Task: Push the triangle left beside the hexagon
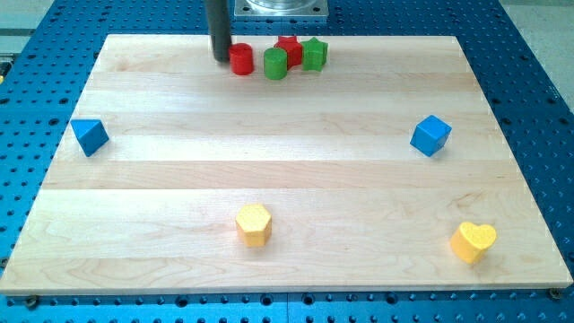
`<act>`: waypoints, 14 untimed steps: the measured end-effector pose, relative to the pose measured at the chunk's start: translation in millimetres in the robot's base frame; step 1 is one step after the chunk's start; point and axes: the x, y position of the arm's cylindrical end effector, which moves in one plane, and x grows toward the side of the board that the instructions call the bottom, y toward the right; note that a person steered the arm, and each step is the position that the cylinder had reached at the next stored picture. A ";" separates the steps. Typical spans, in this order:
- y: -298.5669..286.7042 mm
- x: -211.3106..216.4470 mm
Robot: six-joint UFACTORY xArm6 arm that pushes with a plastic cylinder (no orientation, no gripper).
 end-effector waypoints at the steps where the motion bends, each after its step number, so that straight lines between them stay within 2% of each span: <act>1: 27.0 5.8; 3: -127.4 32.3; 4: -182.8 86.0; 5: -183.1 151.4; 6: -183.1 158.7; 7: -181.1 185.8; 8: -158.0 248.4; 9: -184.0 230.8; 10: -210.2 263.2; 11: -157.7 288.9; 12: -106.3 288.6; 13: -102.2 252.4; 14: -96.0 234.0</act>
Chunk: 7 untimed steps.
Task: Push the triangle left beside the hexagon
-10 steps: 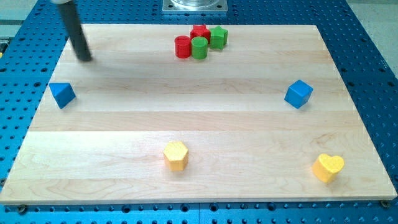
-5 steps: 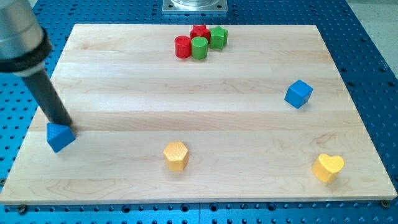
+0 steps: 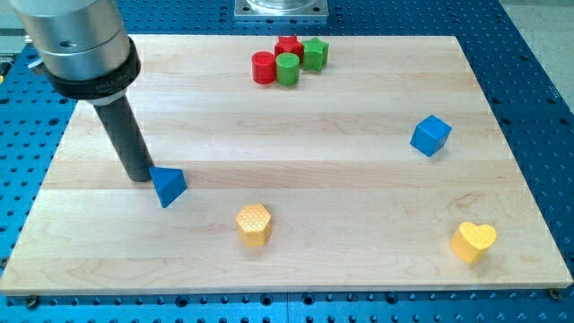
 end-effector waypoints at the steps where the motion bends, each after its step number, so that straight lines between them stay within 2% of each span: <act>1: 41.4 25.8; 2: 48.8 38.6; 3: 24.6 39.2; 4: 24.7 48.2; 5: 54.8 62.6; 7: 19.2 65.6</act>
